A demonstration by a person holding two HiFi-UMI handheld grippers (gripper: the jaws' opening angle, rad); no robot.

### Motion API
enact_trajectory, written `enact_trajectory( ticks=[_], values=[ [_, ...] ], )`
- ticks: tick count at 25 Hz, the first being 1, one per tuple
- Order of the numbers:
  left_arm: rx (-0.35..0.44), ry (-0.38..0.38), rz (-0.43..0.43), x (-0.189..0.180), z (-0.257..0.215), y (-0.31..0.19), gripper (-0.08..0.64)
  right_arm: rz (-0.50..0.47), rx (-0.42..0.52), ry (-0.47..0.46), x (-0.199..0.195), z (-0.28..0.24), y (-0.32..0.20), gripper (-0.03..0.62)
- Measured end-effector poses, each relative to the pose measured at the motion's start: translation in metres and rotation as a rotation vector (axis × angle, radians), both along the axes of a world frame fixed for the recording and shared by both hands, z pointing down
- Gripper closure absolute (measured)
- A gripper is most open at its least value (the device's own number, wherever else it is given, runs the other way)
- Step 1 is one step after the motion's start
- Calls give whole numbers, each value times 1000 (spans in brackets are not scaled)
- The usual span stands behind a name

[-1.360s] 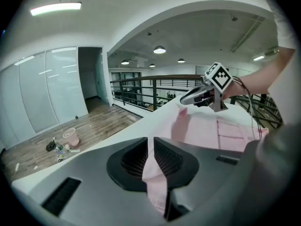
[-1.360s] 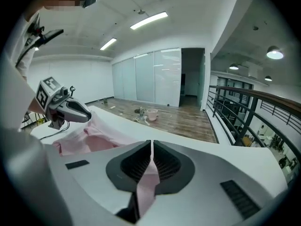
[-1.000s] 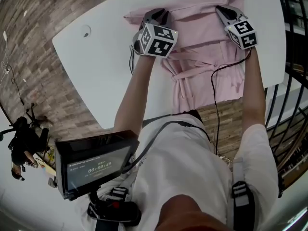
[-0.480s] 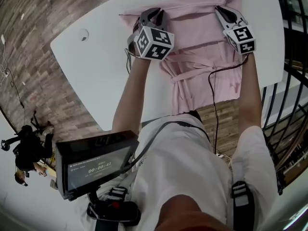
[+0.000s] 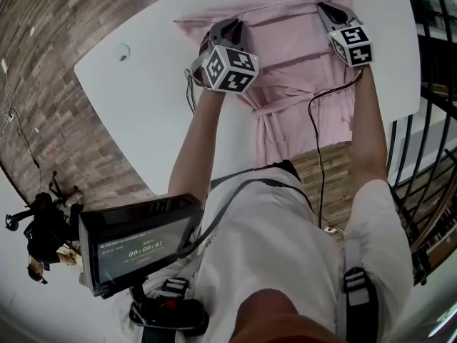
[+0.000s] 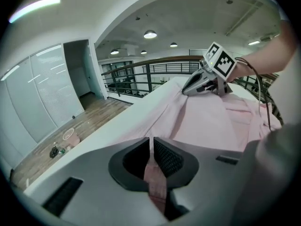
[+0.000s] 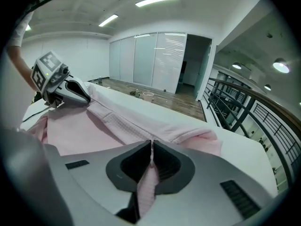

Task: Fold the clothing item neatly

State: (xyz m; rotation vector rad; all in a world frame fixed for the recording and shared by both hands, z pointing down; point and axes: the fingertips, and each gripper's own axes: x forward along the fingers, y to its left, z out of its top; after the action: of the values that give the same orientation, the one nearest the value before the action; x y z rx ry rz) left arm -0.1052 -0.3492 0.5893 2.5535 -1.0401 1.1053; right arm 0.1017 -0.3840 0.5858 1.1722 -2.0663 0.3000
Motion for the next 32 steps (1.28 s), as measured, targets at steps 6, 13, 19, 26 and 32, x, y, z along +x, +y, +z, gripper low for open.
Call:
enact_trajectory(
  ticks=[6, 13, 19, 26, 32],
  values=[
    [12, 162, -40, 1, -41, 32, 557, 98, 134, -184, -12, -52, 21, 574],
    [10, 246, 2, 6, -71, 80, 557, 148, 190, -336, -29, -99, 88, 589],
    [33, 282, 56, 9, -100, 119, 557, 188, 229, -372, -40, -128, 147, 589],
    [45, 303, 78, 1, -119, 162, 557, 220, 239, -440, -71, -144, 209, 589],
    [69, 311, 102, -3, -122, 183, 557, 224, 256, -452, -88, -157, 232, 589]
  ],
)
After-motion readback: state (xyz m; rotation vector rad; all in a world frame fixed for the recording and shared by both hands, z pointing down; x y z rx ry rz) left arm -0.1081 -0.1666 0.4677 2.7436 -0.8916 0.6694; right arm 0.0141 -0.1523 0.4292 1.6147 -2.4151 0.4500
